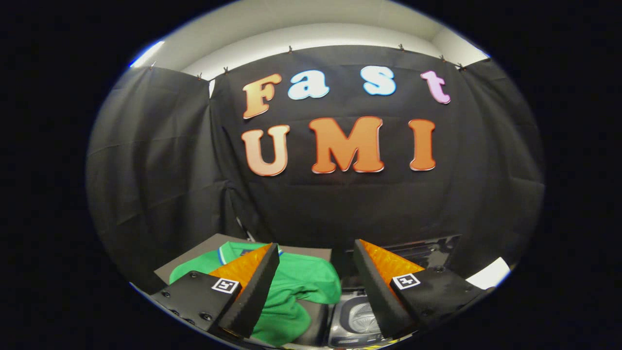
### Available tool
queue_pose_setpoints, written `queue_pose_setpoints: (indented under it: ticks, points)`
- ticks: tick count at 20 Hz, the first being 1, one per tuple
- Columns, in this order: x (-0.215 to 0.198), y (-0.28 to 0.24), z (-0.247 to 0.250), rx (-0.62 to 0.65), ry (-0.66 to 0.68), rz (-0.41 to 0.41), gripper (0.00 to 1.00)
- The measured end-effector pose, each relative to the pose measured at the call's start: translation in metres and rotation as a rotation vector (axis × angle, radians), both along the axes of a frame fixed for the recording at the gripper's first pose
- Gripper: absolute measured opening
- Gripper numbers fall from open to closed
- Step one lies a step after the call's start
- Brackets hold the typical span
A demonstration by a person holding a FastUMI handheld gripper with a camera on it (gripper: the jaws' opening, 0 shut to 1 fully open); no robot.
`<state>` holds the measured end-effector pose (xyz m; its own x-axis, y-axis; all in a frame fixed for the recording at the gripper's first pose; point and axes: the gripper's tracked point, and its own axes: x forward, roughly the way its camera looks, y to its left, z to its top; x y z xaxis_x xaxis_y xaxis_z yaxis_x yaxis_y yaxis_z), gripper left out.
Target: Put the clothes into the washing machine and then close the washing machine lid.
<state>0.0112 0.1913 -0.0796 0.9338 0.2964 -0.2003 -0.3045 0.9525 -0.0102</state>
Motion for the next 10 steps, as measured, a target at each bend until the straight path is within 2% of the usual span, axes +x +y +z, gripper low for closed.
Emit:
queue_pose_setpoints:
  ticks: [4, 10]
  points:
    - [-0.009, 0.054, -0.048, 0.015, 0.127, 0.085, 0.99]
    - [-0.012, 0.101, -0.1, -0.004, 0.266, 0.148, 0.99]
